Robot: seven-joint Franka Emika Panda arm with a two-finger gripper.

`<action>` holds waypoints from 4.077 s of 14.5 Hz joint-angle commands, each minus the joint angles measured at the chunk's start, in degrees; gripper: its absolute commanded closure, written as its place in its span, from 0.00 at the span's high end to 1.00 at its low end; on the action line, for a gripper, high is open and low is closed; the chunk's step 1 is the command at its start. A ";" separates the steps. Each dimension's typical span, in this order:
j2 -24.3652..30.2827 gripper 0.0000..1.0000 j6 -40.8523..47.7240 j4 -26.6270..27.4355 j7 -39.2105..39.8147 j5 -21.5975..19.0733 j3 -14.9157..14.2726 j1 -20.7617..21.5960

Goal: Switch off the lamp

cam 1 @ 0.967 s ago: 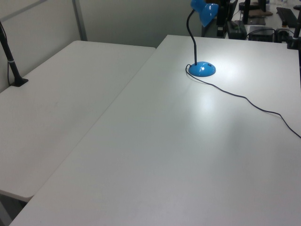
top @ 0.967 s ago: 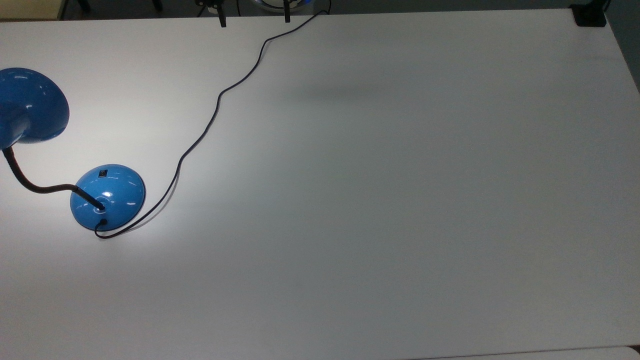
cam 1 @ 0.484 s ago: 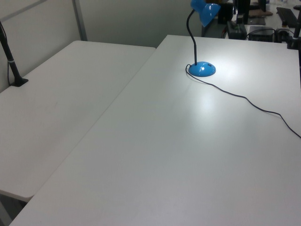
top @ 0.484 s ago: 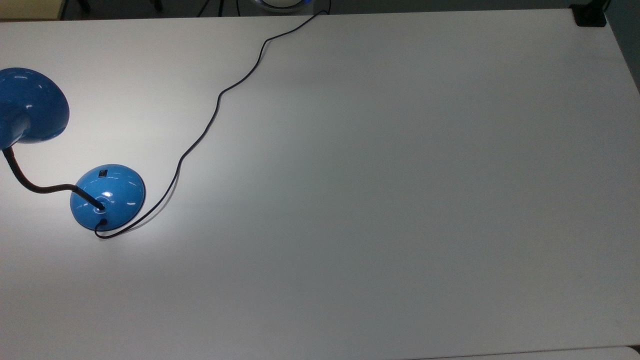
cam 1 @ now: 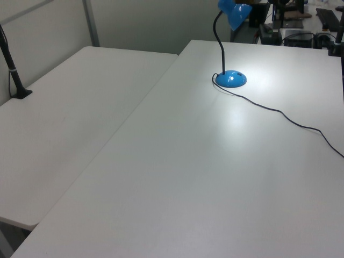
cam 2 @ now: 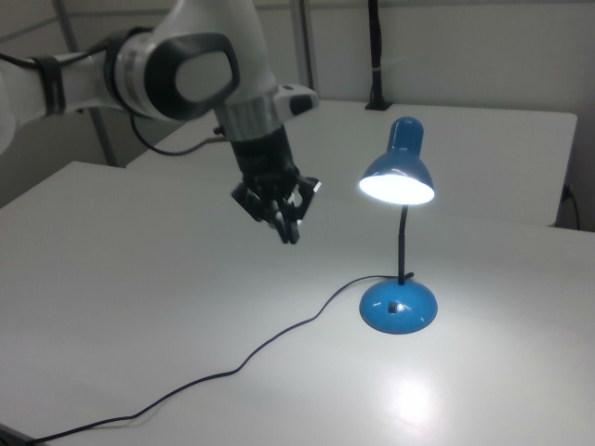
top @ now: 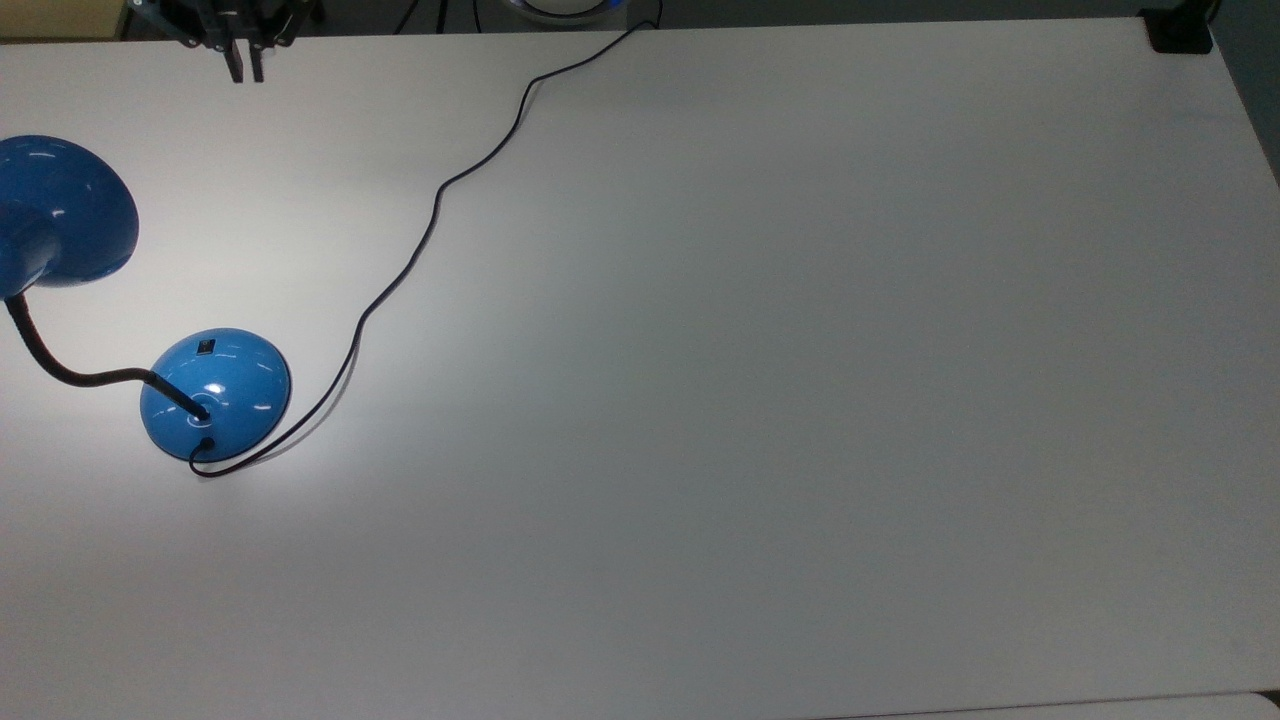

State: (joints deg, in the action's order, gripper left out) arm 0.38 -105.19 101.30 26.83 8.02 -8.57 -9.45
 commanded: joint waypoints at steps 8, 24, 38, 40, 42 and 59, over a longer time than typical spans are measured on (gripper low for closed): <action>-11.96 0.00 -32.33 9.44 1.47 -0.19 -2.42 -5.58; -24.29 0.00 -53.01 7.69 0.59 -12.59 -0.31 -6.11; -22.02 0.00 -45.76 7.77 3.83 -13.03 -0.40 -6.28; -18.33 0.02 -32.08 7.43 6.46 -12.86 -0.57 -6.37; -15.34 0.64 -23.70 7.34 6.39 -12.85 -0.57 -6.37; 3.67 1.00 3.17 -1.98 -23.85 -9.69 0.04 14.28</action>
State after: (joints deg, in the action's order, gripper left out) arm 4.42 -97.36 99.50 0.82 -1.97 -8.15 4.64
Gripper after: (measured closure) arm 0.000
